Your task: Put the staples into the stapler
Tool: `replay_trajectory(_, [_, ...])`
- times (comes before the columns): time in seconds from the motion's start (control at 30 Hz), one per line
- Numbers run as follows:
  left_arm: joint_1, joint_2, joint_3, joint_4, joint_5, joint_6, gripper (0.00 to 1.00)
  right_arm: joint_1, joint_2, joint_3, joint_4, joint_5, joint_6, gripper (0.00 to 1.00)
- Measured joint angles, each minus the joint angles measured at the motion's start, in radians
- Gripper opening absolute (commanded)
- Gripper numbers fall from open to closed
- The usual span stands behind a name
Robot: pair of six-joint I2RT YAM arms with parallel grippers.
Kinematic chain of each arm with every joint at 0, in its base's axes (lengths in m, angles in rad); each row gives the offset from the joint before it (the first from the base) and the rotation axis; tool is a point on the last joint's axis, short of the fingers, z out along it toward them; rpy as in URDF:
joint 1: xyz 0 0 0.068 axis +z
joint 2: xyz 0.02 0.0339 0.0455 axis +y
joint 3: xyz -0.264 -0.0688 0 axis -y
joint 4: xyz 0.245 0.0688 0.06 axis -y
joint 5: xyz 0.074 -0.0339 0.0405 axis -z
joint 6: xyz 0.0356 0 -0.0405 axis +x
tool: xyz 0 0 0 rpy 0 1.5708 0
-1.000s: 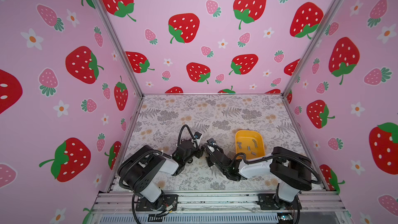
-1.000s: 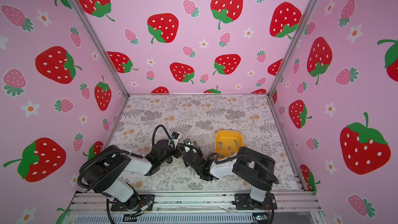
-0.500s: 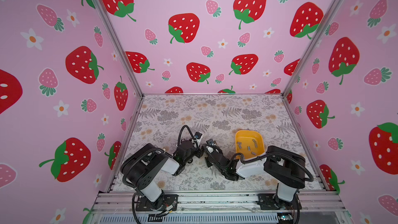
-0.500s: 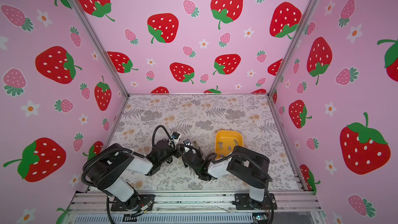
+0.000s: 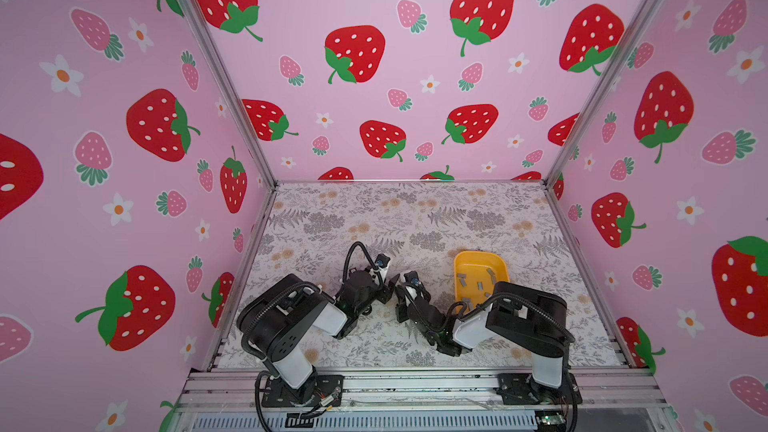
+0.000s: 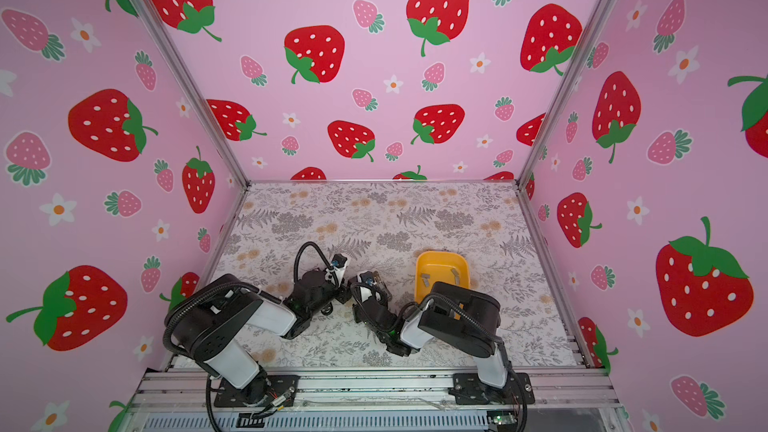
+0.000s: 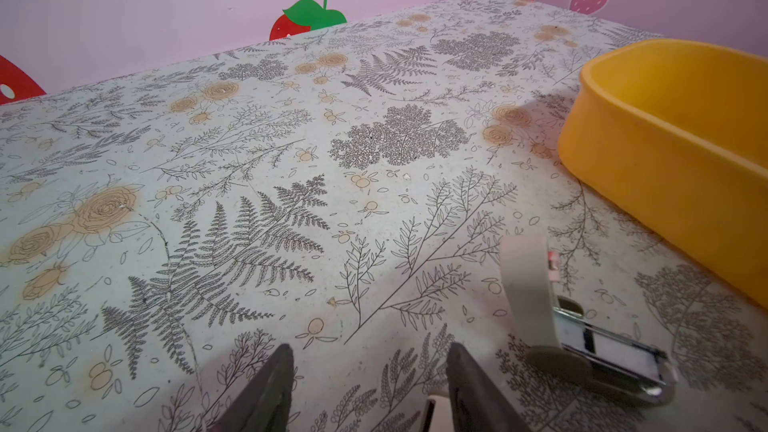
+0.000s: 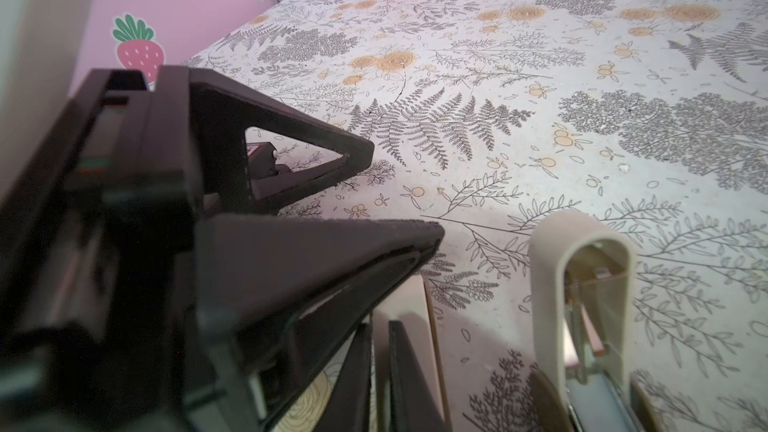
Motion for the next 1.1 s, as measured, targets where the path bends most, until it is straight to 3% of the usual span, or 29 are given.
replay_trajectory(0.13, [0.0,-0.013,0.011,-0.04,-0.007,-0.011,0.61,0.0,-0.044,-0.001,-0.06,-0.008,-0.005,0.21])
replay_trajectory(0.33, [0.0,-0.097,0.06,-0.216,-0.034,-0.046,0.63,0.0,-0.194,0.02,-0.309,-0.008,-0.027,0.28])
replay_trajectory(0.6, [0.018,-0.191,0.154,-0.399,-0.064,-0.101,0.66,-0.001,-0.367,0.026,-0.521,0.025,-0.002,0.45])
replay_trajectory(0.87, [0.021,-0.206,0.209,-0.538,-0.065,-0.145,0.66,-0.032,-0.386,-0.019,-0.677,-0.021,0.051,0.59])
replay_trajectory(1.1, [0.032,-0.169,0.27,-0.601,-0.072,-0.171,0.66,-0.082,-0.352,-0.016,-0.735,-0.068,0.056,0.59])
